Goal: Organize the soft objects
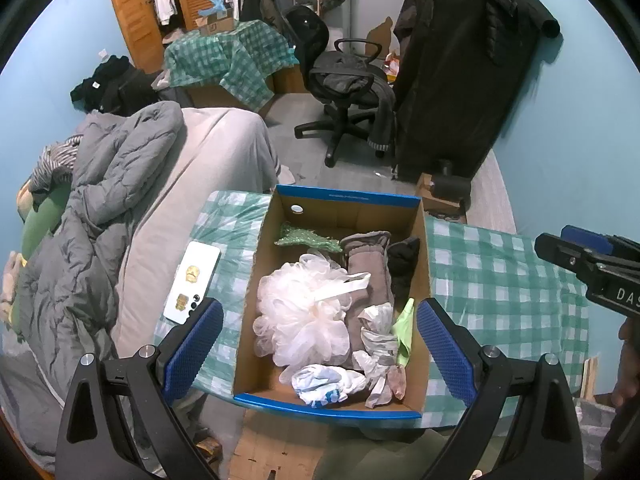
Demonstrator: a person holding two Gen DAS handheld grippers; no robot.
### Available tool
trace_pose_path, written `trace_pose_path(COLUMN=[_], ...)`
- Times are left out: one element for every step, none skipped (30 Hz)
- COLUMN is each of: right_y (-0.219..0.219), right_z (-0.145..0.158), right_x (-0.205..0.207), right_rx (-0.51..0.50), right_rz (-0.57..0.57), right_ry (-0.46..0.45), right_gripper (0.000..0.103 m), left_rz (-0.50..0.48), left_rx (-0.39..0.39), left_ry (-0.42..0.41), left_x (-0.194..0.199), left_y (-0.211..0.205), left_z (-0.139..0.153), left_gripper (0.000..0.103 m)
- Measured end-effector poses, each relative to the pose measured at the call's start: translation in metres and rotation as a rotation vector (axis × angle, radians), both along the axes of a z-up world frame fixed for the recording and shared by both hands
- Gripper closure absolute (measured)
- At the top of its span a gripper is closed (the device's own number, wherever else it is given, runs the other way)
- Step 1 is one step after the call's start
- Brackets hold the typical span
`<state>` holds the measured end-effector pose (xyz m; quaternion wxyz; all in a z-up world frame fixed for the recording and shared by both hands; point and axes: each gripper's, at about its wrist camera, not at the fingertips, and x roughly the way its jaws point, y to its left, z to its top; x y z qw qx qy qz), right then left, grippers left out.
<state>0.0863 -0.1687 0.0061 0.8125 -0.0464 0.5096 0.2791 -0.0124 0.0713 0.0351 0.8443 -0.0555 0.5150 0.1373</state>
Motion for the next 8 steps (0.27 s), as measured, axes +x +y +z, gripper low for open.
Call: trace_pose_path(right_y=[-0.0001, -0.0002, -0.0002, -0.0002, -0.0002, -0.0004, -0.0008, -0.0009], right_z=[-0.0001, -0.0001, 0.0, 0.0, 0.0, 0.0, 0.0002, 0.0003], right_x=[0.0, 0.0002, 0.0003, 0.0004, 0.0005, 0.0006, -0.0016, -0.0015], right_rx=[-0.001, -0.001, -0.001, -0.001, -0.001, -0.001, -0.002, -0.002], right_rz=[0.0, -0.001, -0.001, 0.0, -0.001, 0.0, 0.0, -0.001], right_ry=[0.0, 0.0, 0.001, 0.002, 0.002, 0.002, 0.002, 0.002], right_gripper=[0.039, 0.039, 0.039, 0.039, 0.039, 0.039, 0.039, 0.039], left_rz=[0.003, 0.007, 0.004, 0.0, -0.001, -0.002, -0.004, -0.004], left_rx=[-0.002, -0.003, -0.002, -0.001, -0.001, 0.0, 0.001, 0.002], left_ry=[0.0, -0.002, 0.0, 0.002, 0.002, 0.002, 0.004, 0.005], left_x=[-0.0001, -0.0023, -0.0012, 0.0005, 0.0001, 0.0007, -0.0007, -0.001], left_y=[-0.0008, -0.0006, -0.0001, 0.0006, 0.0008, 0.0011, 0.0008, 0.0009], left_z=[-0.0006, 0.0, -0.0002, -0.0005, -0.0002, -0.0004, 0.0002, 0.0001], left_gripper=[0.005, 0.005, 0.005, 0.005, 0.005, 0.005, 0.005, 0.005])
